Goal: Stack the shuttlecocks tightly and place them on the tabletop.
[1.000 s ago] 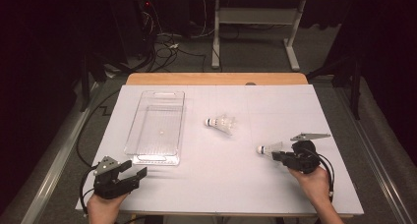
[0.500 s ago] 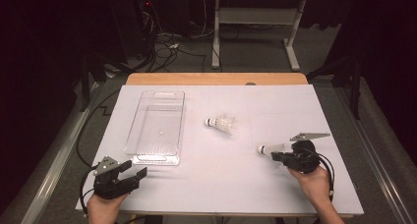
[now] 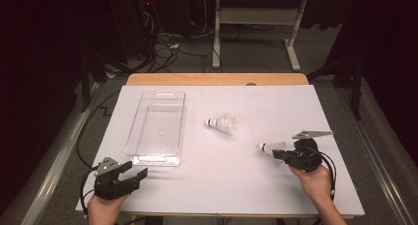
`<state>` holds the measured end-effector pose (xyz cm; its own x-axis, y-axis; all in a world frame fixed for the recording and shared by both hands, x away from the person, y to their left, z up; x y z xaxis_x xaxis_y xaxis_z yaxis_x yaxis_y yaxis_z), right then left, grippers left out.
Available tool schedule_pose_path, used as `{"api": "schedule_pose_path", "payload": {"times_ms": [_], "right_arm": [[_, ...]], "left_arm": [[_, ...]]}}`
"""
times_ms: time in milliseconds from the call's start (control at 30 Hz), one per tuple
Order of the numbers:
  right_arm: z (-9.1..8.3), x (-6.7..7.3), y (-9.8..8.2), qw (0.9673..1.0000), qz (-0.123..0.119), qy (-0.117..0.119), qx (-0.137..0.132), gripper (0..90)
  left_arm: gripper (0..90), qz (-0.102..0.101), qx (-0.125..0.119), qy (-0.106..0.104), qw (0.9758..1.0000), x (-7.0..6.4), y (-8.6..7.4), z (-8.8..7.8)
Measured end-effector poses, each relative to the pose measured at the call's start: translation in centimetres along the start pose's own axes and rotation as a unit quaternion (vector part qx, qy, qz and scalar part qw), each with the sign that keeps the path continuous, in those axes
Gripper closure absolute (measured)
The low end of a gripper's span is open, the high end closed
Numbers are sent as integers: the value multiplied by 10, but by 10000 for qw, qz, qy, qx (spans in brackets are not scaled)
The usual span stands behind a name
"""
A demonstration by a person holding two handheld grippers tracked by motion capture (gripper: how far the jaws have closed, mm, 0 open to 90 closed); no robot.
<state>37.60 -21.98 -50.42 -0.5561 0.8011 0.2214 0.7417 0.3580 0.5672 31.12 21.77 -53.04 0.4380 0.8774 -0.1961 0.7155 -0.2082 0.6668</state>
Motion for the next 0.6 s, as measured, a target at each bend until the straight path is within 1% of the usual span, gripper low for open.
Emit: {"api": "schedule_pose_path", "payload": {"times_ms": [300, 600], "right_arm": [[-1, 2, 8, 10000, -42, 8, -57, 900], [1, 7, 18, 9999, -109, 49, -87, 900]], "left_arm": [[335, -1, 2, -8, 10000, 0, 0, 0], [335, -16, 2, -10, 10000, 0, 0, 1]]}}
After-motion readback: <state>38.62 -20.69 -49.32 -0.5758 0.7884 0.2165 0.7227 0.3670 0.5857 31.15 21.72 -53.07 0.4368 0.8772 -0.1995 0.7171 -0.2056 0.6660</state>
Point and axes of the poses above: each handheld gripper's, and its own axes: z roughly forward along the jaws, y roughly out of its top, x roughly to its left, the point moved 10 cm from there along z, roughly forward along the jaws, and after that the axes turned 8 degrees about x, right-handed, at the moved point
